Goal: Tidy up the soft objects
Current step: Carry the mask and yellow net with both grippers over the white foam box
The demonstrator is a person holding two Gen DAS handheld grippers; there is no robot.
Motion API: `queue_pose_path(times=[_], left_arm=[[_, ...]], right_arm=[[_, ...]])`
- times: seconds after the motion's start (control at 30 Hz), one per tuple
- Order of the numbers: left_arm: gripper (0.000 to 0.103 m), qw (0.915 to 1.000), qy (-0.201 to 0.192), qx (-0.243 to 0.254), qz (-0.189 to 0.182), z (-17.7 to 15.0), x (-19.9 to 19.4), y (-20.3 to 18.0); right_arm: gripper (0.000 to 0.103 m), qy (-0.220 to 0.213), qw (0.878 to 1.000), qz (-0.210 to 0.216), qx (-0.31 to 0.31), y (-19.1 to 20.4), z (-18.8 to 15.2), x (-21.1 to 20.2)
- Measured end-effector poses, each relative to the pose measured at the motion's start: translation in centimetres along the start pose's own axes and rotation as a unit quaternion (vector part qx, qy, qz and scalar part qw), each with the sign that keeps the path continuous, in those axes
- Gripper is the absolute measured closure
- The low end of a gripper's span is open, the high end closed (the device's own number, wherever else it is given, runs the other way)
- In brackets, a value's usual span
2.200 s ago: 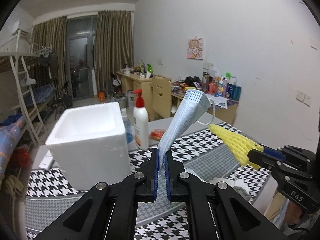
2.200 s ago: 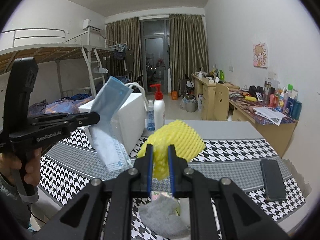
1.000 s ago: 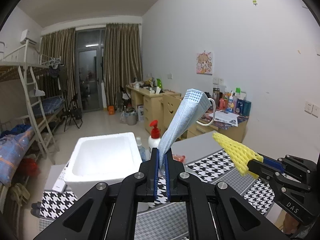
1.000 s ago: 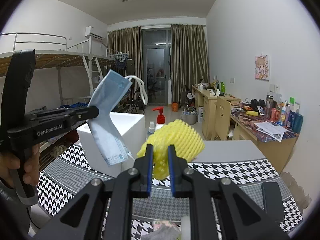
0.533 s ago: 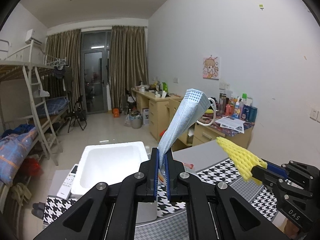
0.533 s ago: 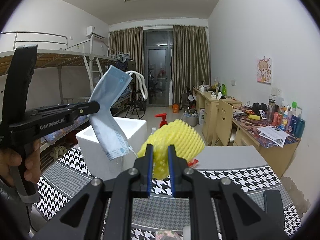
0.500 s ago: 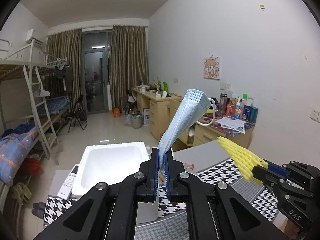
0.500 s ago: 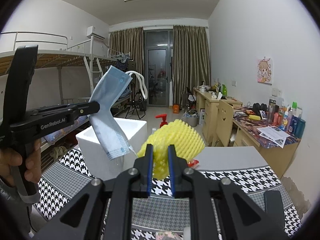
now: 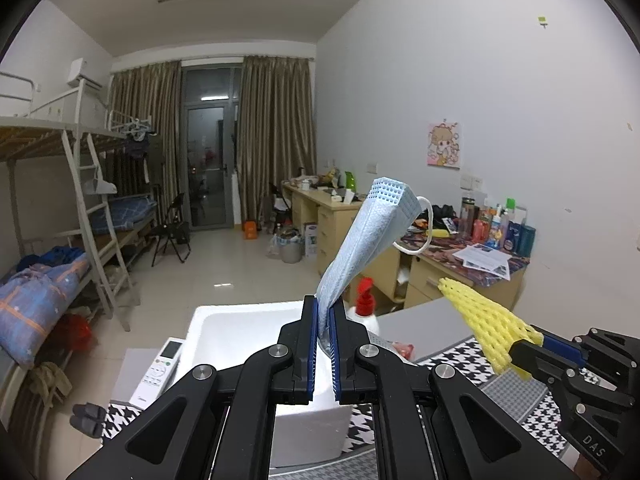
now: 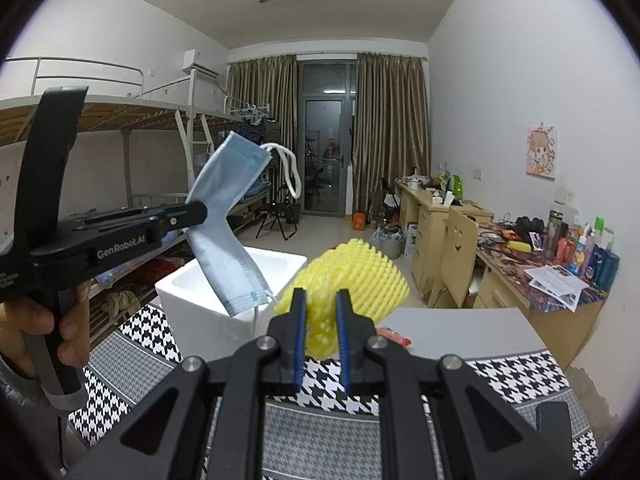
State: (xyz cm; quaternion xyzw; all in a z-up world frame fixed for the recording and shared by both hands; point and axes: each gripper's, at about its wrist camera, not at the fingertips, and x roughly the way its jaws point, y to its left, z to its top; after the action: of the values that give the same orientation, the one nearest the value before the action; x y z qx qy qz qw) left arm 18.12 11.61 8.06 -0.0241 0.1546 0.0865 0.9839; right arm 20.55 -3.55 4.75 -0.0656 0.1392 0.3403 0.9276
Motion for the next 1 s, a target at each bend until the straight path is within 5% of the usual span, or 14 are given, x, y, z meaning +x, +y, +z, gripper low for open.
queue_pose_path(times=[1.0], left_arm=[[0.097,0.9932,0.018,-0.020,0.113,0.1,3.8,5.5]], right_arm=[[0.086,0.014,0.999,0.044,-0.024,3.4,3.2,4.5]])
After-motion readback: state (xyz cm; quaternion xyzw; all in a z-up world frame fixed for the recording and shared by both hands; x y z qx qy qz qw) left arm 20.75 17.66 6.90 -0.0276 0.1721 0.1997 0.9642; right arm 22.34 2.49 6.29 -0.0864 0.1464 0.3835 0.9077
